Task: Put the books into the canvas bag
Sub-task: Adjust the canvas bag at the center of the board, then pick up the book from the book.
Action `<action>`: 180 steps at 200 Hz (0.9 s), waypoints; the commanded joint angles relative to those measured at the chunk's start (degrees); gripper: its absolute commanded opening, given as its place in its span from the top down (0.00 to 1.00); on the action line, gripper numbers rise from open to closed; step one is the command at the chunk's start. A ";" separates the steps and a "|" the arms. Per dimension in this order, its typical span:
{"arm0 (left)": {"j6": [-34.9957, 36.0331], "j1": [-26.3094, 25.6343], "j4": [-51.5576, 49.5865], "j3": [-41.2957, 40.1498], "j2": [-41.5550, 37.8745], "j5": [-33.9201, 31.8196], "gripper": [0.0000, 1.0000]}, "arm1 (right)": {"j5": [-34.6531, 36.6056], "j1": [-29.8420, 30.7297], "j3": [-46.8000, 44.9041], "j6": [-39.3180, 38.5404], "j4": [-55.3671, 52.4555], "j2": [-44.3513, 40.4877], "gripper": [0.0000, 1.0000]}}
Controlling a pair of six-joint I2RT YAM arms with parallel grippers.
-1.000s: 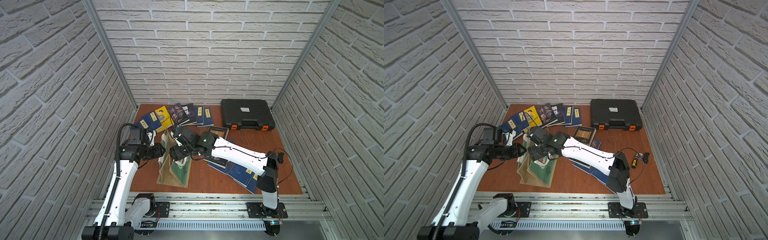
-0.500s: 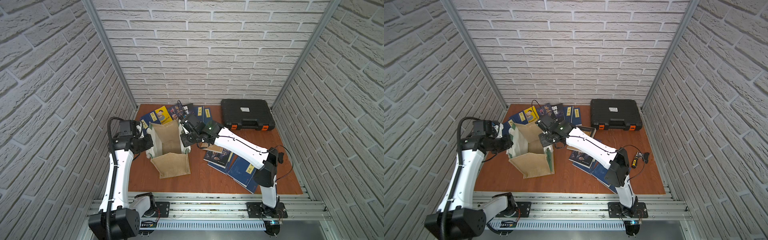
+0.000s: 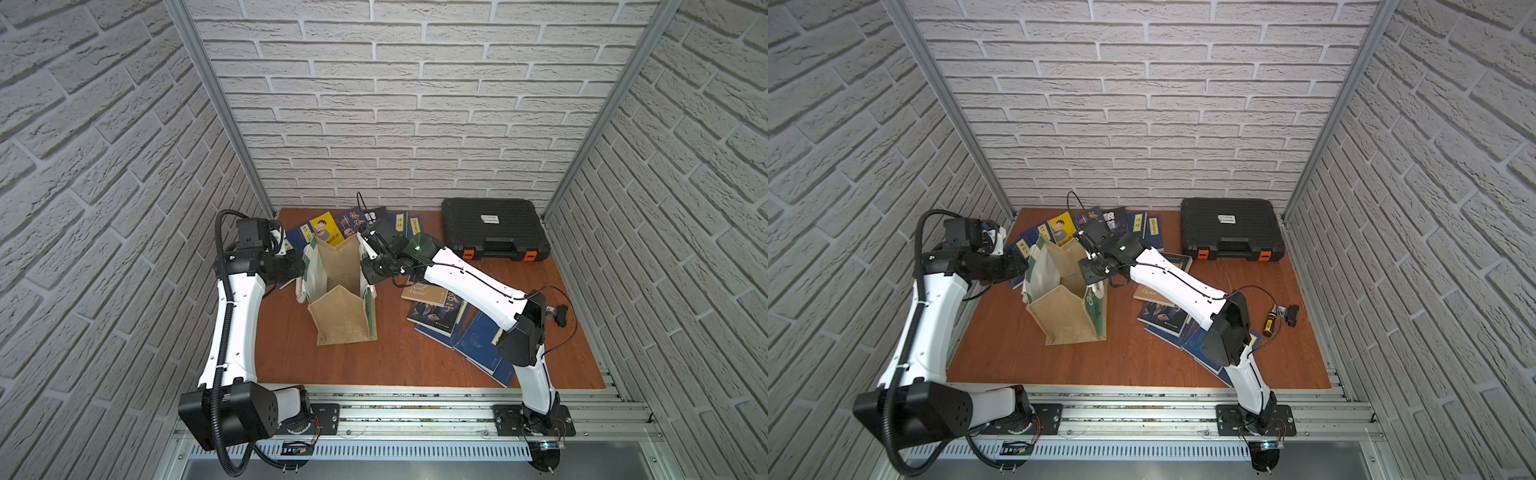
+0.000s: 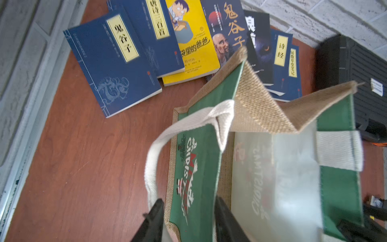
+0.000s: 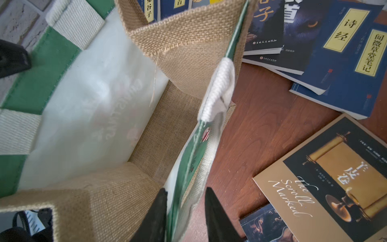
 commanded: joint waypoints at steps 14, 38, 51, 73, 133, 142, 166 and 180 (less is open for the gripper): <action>-0.03 -8.22 -5.71 7.55 -0.51 -6.11 0.48 | -0.67 -0.87 -0.43 -0.90 2.12 -5.06 0.47; -2.62 -14.95 -6.61 12.73 0.59 -8.98 0.47 | -0.23 -1.49 -4.37 -1.26 2.98 -9.60 0.45; -3.76 -19.24 -6.80 15.80 1.66 -10.87 0.46 | 0.22 -2.08 -7.81 -1.23 4.17 -12.51 0.43; -5.47 -26.98 -7.08 21.37 4.72 -14.82 0.46 | 1.24 -3.70 -14.62 -1.18 6.41 -18.02 0.41; -7.22 -44.32 -3.65 32.38 18.30 -20.57 0.45 | 2.60 -13.38 -34.10 0.10 9.08 -31.78 0.40; -7.24 -45.66 -2.87 33.75 21.10 -20.42 0.45 | 3.48 -14.91 -36.71 0.36 8.75 -33.35 0.40; -7.70 -48.29 -1.34 38.07 28.89 -18.91 0.44 | 5.85 -18.90 -42.34 0.66 7.44 -36.64 0.40; -8.37 -49.27 -0.56 40.85 33.61 -17.11 0.44 | 5.74 -21.45 -45.54 0.87 7.83 -37.96 0.39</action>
